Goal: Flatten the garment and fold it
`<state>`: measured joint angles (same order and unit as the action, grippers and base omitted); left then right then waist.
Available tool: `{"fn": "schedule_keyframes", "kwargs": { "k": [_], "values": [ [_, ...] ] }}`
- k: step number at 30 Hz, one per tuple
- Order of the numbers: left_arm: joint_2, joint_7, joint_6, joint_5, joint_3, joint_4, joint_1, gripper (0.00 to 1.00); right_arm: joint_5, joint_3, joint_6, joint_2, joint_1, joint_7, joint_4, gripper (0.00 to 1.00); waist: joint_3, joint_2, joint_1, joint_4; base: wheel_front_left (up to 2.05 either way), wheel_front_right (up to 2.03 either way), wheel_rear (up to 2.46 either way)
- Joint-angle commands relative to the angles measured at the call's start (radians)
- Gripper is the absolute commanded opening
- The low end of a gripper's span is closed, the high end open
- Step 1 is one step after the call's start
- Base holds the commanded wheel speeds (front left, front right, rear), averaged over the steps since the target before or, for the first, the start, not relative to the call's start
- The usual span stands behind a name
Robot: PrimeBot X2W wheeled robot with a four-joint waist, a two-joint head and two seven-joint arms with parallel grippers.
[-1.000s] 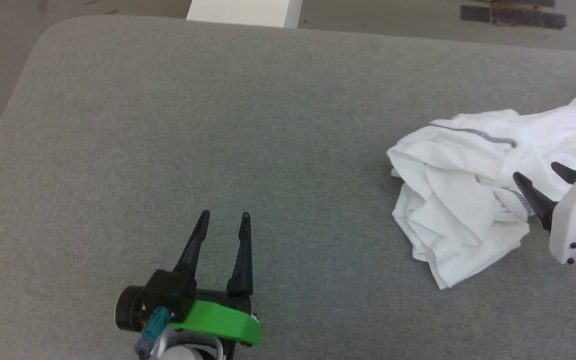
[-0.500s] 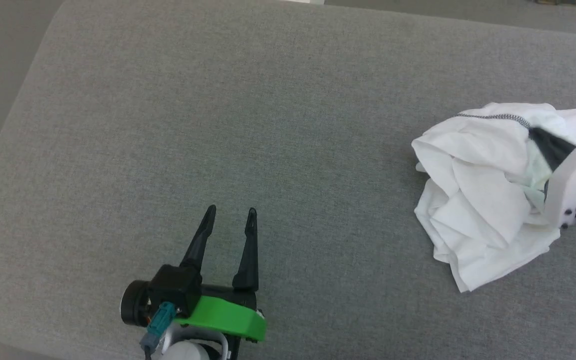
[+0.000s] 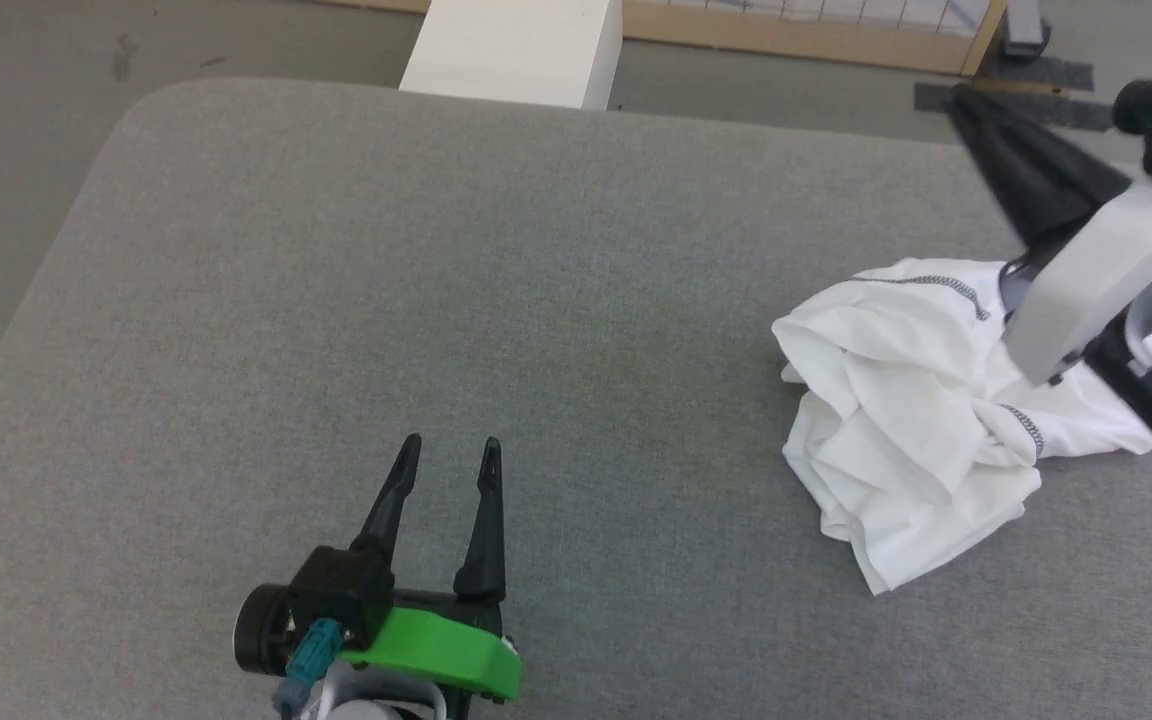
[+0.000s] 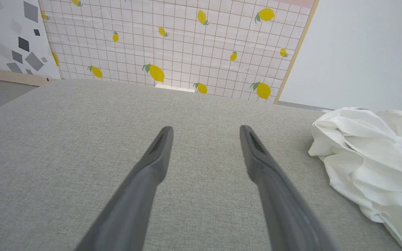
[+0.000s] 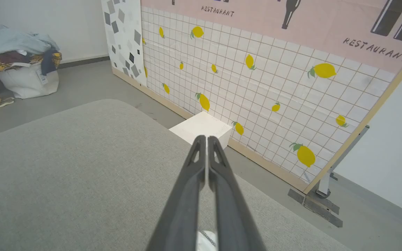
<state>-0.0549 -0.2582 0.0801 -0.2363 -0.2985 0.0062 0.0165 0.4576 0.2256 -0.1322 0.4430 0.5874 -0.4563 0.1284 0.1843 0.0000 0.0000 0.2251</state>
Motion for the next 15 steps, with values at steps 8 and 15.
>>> {"fn": "schedule_keyframes", "kwargs": {
  "k": [8, 15],
  "values": [
    [0.005, -0.004, -0.014, 0.000, 0.016, -0.009, -0.025, 1.00, -0.017, -0.047, 0.002, -0.004, -0.143, -0.056, -0.003, 1.00, 0.003, 0.0000, 0.0000, 0.009, 0.00, 0.00, 0.00],
    [0.005, -0.004, -0.007, -0.014, -0.019, -0.014, -0.002, 1.00, -0.057, -0.028, 0.002, 0.098, -0.213, -0.086, -0.104, 1.00, 0.060, 0.0000, 0.0000, 0.041, 0.00, 0.00, 0.00]
  ]
}}
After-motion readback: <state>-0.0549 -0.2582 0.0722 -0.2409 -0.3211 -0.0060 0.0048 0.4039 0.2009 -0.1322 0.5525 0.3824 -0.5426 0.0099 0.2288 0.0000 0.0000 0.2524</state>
